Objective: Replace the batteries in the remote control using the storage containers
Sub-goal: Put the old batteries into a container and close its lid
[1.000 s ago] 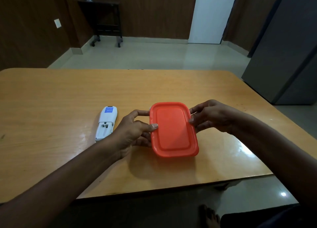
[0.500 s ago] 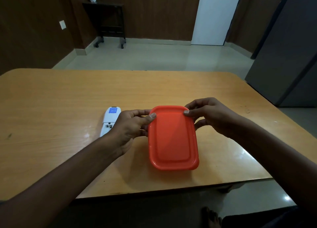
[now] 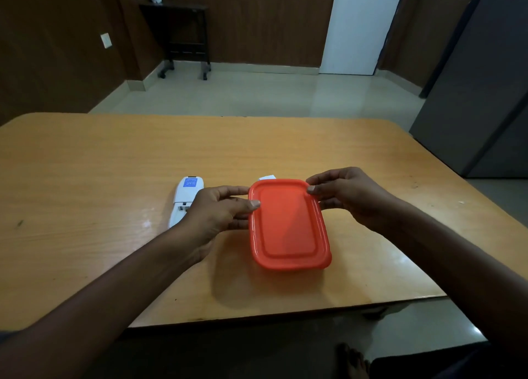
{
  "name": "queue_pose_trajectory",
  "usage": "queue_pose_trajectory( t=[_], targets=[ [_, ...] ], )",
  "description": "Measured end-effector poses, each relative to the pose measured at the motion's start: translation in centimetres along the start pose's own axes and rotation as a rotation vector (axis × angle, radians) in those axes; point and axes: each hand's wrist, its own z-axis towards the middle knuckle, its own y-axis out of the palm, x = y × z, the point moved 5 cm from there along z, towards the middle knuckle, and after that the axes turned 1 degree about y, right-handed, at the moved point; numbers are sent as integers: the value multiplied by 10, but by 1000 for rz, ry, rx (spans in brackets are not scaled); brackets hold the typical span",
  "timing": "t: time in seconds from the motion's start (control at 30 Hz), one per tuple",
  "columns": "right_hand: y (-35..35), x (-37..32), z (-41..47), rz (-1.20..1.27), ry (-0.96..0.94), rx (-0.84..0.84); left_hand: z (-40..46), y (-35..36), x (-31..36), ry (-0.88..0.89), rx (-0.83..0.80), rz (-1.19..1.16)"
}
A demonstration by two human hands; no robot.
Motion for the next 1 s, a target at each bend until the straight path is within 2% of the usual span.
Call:
queue_pose_trajectory(
  t=[0.27,0.43,0.7,0.87,1.0],
  targets=[
    [0,2,-17,-160,185,-158,-4,-4,-9,-118,-9,-37],
    [6,7,-30,-272,239,-313,-14,3,-13,-241,-195,85],
    [10,8,-29,-247,222,-287,-14,5,-12,-160,-167,65],
    [11,0,-36,-254,140,-202,-16,-2,-11,-50,-27,17],
    [25,-6,-49,-405,149,-316,-26,7,-5,33,-72,230]
  ],
)
